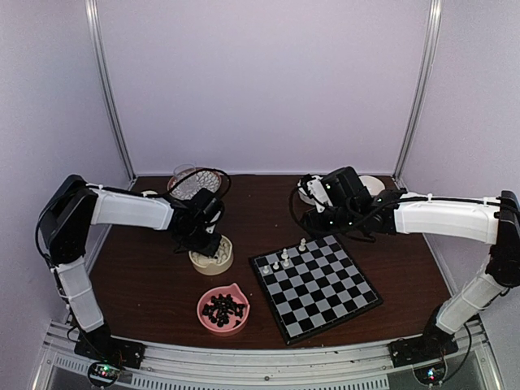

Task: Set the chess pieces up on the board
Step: Pick up the rook from the storage box.

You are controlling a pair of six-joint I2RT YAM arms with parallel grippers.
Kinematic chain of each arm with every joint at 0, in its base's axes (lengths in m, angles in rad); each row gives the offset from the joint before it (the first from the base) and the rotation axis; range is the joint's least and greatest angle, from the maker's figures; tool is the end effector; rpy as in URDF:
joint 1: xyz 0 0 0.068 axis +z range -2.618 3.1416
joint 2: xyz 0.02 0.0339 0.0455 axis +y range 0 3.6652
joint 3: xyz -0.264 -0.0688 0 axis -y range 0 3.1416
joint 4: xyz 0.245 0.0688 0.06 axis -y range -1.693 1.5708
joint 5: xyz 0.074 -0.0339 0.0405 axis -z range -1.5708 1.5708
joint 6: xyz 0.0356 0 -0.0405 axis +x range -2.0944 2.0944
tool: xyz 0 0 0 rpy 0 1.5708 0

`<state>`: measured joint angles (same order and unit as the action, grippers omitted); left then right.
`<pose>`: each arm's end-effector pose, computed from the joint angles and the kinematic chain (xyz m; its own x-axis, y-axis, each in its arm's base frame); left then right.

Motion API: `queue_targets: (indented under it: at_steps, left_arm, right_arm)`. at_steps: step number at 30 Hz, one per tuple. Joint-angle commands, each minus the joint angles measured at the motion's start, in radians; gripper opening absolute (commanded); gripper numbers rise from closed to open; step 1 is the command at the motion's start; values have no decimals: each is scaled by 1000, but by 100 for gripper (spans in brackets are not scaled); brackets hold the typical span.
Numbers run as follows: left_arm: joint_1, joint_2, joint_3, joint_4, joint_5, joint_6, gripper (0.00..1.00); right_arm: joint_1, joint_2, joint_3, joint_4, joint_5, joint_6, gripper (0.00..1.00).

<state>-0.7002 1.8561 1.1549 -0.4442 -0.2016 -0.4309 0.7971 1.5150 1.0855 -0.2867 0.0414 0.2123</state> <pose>0.2838 -0.2298 0.1554 -0.8702 0.1981 -0.4511 0.2253 0.9743 -0.0067 0.2356 0.2391 0.2577 -0.5945 -0.3073 -0.7431 -0.5807 0.8033 0.1324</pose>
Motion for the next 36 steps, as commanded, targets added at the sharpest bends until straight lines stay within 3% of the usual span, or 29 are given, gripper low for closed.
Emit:
queue_targets:
  at_steps: [1, 5, 19, 25, 31, 36]
  left_arm:
    - [7, -57, -37, -9, -3, 15, 13]
    - [7, -108, -72, 28, 23, 38, 8]
    - [7, -233, -152, 92, 79, 61, 7]
    - [7, -347, -256, 254, 194, 109, 7]
    - [-9, -420, -331, 432, 442, 131, 6]
    - [-124, -424, -324, 516, 466, 163, 6]
  right_arm:
    - [5, 3, -13, 14, 8, -2, 40]
    - [5, 4, -13, 14, 9, -2, 40]
    - [7, 2, -15, 17, 3, -3, 40]
    - [17, 0, -13, 35, -93, 4, 39]
    - [22, -52, -29, 35, -104, 10, 39]
    - [22, -122, -75, 39, -137, 29, 39]
